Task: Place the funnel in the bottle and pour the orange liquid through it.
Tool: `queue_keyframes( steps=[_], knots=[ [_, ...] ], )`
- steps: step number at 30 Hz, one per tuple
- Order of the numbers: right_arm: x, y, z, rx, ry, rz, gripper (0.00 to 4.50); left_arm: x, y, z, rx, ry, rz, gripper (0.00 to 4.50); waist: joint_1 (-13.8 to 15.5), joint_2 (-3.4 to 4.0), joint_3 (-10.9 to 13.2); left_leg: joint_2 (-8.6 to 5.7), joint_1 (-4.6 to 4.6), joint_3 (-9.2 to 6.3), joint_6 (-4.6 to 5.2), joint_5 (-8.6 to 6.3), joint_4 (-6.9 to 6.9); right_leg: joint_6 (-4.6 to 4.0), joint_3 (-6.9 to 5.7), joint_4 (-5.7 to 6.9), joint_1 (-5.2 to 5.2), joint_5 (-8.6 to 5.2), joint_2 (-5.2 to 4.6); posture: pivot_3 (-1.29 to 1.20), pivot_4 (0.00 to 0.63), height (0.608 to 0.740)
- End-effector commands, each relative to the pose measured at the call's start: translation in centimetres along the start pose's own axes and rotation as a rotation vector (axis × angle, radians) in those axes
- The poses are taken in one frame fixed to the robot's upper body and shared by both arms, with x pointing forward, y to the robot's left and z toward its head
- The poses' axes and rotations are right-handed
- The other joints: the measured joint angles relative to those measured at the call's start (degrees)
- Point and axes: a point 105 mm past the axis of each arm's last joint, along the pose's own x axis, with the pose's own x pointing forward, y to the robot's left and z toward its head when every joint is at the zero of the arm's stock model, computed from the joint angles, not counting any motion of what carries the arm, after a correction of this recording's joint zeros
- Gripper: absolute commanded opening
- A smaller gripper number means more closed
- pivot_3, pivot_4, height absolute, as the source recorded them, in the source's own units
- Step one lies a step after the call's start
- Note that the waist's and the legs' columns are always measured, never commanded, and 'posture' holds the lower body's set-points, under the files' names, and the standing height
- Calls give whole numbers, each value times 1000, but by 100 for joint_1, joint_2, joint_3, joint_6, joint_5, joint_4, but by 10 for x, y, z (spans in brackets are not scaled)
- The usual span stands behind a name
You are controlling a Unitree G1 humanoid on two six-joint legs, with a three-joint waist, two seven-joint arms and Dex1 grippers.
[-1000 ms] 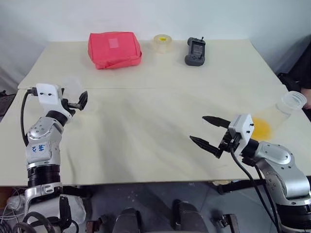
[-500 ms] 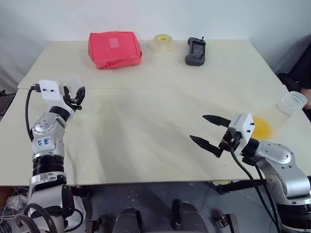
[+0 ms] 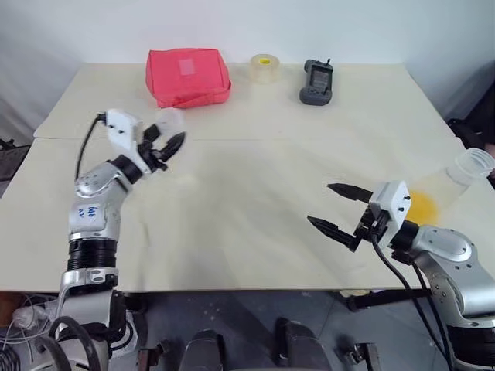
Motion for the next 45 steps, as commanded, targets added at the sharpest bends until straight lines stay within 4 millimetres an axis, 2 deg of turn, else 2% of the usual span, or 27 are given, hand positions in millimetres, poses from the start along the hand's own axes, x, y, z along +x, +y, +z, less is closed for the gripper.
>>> queue_keyframes(
  steps=[1, 4, 7, 11, 16, 28, 30, 35, 45],
  knots=[
    [-10, 5, 12, -26, -18, 34, 4500, 19, -37, 19, 3, -53, -217, 2333, 10, -1, 1, 0, 0, 0, 0, 0, 0, 0, 0, -1, 1, 0, 0, 0, 150, 740],
    [-17, 11, 10, -19, 5, 55, 4500, 30, -68, 21, -11, -78, -391, 2333, 11, -2, 1, 0, 0, -1, 0, 0, 2, 1, 0, -6, 4, 0, 1, 0, 150, 740],
    [-23, 16, 11, 3, 10, 64, 4500, 39, -91, 16, -37, -64, -505, 2333, 12, -3, 2, 0, 0, -1, 0, 0, 3, 1, 1, -10, 6, 1, 1, 0, 150, 740],
    [-29, 19, 14, 18, 0, 54, 4500, 47, -116, 10, -50, -60, -622, 2333, 9, -3, 2, 0, 1, -2, 1, 0, 4, 2, 1, -12, 9, 1, 2, 0, 150, 740],
    [-36, 19, 18, 40, -33, 18, 4500, 52, -134, -2, -26, -28, -709, 2333, 18, -4, 2, -1, 1, -4, 1, 0, 6, 2, 1, -16, 12, 1, 1, 0, 150, 740],
    [-38, 24, 17, 30, -28, -39, 4500, 48, -144, -28, 71, 73, -784, 2333, 19, -4, 3, -1, 0, -7, 4, -1, 8, 1, 2, -18, 15, 1, 1, 0, 150, 740],
    [-38, 24, 17, 29, -28, -42, 4500, 48, -143, -30, 85, 79, -787, 3068, 22, -4, 3, -1, 0, -8, 5, -1, 8, 2, 2, -18, 15, 1, 1, 0, 150, 740],
    [-38, 20, 16, 14, -20, -57, 4500, 49, -144, -29, 56, 69, -790, 4464, 21, -4, 3, -1, 1, -9, 6, -2, 10, 1, 2, -19, 19, 1, 1, 0, 150, 740],
    [-37, 16, 15, 8, 0, -35, 4500, 44, -132, -27, 66, 92, -777, 4464, 18, -4, 3, -1, 1, -10, 7, -2, 10, 1, 2, -18, 19, 1, 1, 0, 150, 740]
  ],
)
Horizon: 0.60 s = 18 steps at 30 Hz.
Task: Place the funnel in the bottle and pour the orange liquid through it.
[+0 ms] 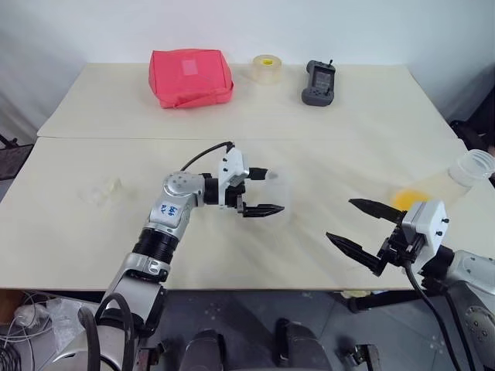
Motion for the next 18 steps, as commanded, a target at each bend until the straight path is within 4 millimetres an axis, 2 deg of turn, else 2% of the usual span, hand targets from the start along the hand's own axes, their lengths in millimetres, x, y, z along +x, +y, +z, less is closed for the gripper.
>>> queue_keyframes(
  steps=[1, 4, 6, 10, 14, 18],
  knots=[
    [-1, -1, 7, -29, -3, 17, 4500, -6, 5, 16, 45, -16, 3, 4464, 0, 0, 0, 0, 0, 0, 0, 0, 0, 0, 0, 0, 0, 0, 0, 0, 150, 740],
    [-2, 1, 5, -29, 25, 62, 4500, -22, 11, 21, 50, 10, 47, 4464, -1, 0, 0, 0, 0, 0, 0, 0, 0, 0, 0, 0, 0, 0, 0, 0, 150, 740],
    [0, 1, 8, -29, 21, 83, 4500, -42, 18, 28, 56, 11, 124, 4464, -2, 0, 0, 0, -1, -1, 0, 0, 0, 0, 0, 1, -1, 0, 0, 0, 150, 740],
    [4, 0, 13, -29, 9, 105, 4500, -69, 21, 34, 78, 16, 229, 4464, -14, 1, -1, 0, 5, -3, 0, 0, -2, 0, 1, 10, -2, 0, 0, 0, 150, 740],
    [11, 10, 15, -32, 14, 223, 4500, -122, 9, 33, 47, -14, 422, 4464, -41, 1, 0, 1, 7, -4, 0, 0, -4, 0, 3, 13, -3, 0, -1, 0, 150, 740],
    [21, 14, 22, -33, -28, 283, 4500, -152, -5, 23, 34, 19, 573, 4464, -18, -1, 1, 3, 3, -3, 0, 0, 0, 0, 3, 17, -9, 0, -1, 0, 150, 740]
  ],
)
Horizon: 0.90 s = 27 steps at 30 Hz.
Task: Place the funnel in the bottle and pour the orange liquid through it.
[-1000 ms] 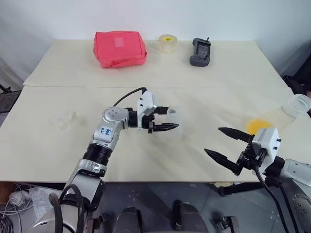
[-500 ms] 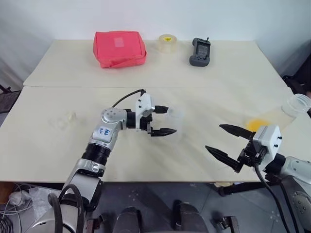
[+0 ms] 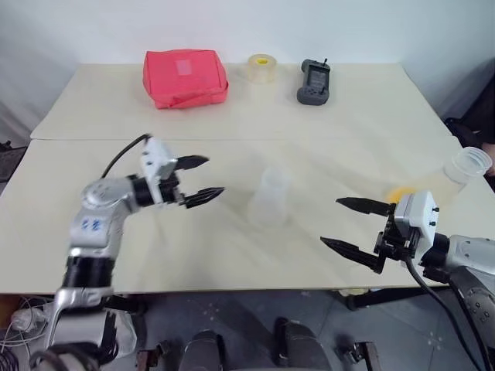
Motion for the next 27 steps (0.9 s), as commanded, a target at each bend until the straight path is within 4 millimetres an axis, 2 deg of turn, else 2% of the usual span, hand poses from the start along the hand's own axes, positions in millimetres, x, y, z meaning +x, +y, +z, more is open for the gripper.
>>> queue_keyframes(
  steps=[1, 7, 14, 21, 27],
  knots=[
    [9, 3, 14, -23, -63, 67, 4500, -24, 3, 17, 53, -56, 129, 4464, 32, -1, 0, -1, 0, 0, 0, 0, 3, 0, 0, -1, 3, 0, -2, 0, 150, 740],
    [28, 9, 31, -25, -161, 159, 4500, -77, 4, 4, 11, -69, 380, 4464, 9, -2, 0, -1, 3, -8, 3, -2, 3, -1, 0, -2, 9, 0, -3, 0, 150, 740],
    [30, 21, 40, -10, -216, 259, 4500, -135, -2, -17, -31, -45, 642, 4464, 5, -3, 0, 0, 3, -6, 3, -3, 0, -2, -1, -2, 6, -1, -4, 0, 150, 740],
    [33, 19, 37, -19, -204, 264, 4500, -148, -5, -24, -47, -37, 753, 4464, 11, -6, -2, 0, 5, -6, 4, -5, 1, -4, -1, -2, 8, -2, -5, 0, 150, 740],
    [34, 18, 36, -27, -201, 261, 4500, -152, 9, -37, -51, -3, 848, 4464, 1, -5, -3, 0, 7, -4, 4, -5, 0, -5, -1, 1, 6, -2, -5, 0, 150, 740]
  ],
)
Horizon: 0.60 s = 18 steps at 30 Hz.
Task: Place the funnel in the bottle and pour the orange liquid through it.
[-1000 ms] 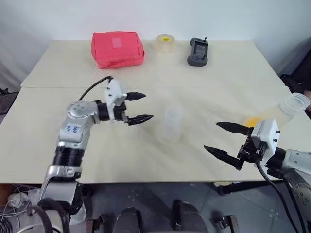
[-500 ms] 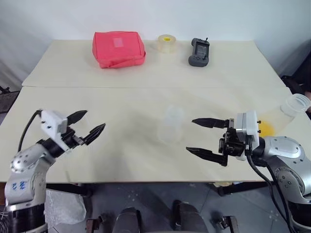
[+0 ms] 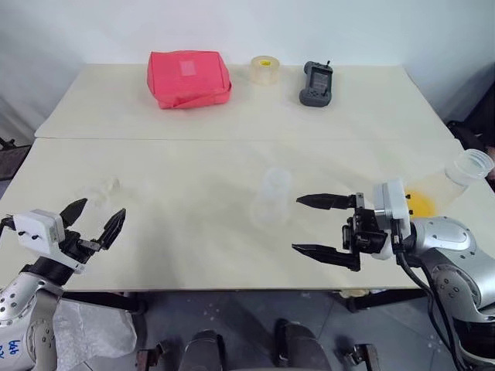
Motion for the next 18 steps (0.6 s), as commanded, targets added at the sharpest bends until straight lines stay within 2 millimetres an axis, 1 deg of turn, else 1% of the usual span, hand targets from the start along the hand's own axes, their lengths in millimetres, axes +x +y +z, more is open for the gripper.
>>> queue_keyframes(
  steps=[1, 3, 4, 5, 8, 11, 14, 17, 18],
  knots=[
    [1, 0, 7, -43, -18, 6, 4500, 6, 16, -4, 27, 7, 101, 4464, 2, 0, 0, 0, 1, 0, 0, 0, 0, 0, 0, 0, 0, 0, 0, 0, 150, 740],
    [2, 0, 8, -46, -18, 7, 4500, 15, 23, -9, 21, 16, 149, 4464, 17, -1, -1, 0, 0, 0, 0, 0, 1, 0, -1, 1, 1, 0, 0, 0, 150, 740],
    [2, -1, 8, -50, -18, 4, 4500, 23, 25, -13, 10, 27, 167, 4464, 25, -3, -1, 0, 1, 0, 0, 0, 1, 0, -1, 0, 2, 0, 0, 0, 150, 740],
    [2, -1, 9, -52, -19, 2, 4500, 28, 25, -15, 3, 34, 178, 4464, 27, -6, -3, 0, 0, 0, 0, 0, 2, 0, -1, 0, 3, 0, 0, 0, 150, 740],
    [1, -2, 9, -62, -9, -8, 4500, 52, 26, -25, -5, 76, 180, 4464, 27, -15, -9, -1, 0, 1, 0, 1, 2, 0, -2, 1, 3, 1, 0, 0, 150, 740],
    [0, -2, 9, -69, -3, -18, 4500, 60, 26, -28, -14, 93, 171, 4464, -7, -21, -12, -1, -2, 3, -2, 1, -1, 1, -4, 0, 0, 1, 1, 0, 150, 740],
    [-3, -3, 11, -78, -2, -33, 4500, 63, 23, -29, -8, 103, 142, 4464, -52, -22, -13, 0, -2, 12, -6, -2, -7, 1, -5, 3, -12, 1, 1, 0, 150, 740],
    [-6, -5, 12, -87, 5, -55, 4500, 61, 26, -29, -24, 112, 154, 3875, -50, -22, -13, 0, -2, 13, -6, -2, -8, 1, -5, 4, -15, 1, 0, 0, 150, 740],
    [-7, -5, 13, -89, 8, -60, 4500, 60, 27, -29, -24, 111, 153, 3562, -48, -22, -13, 0, -2, 13, -6, -2, -7, 1, -5, 4, -14, 1, 0, 0, 150, 740]
  ],
)
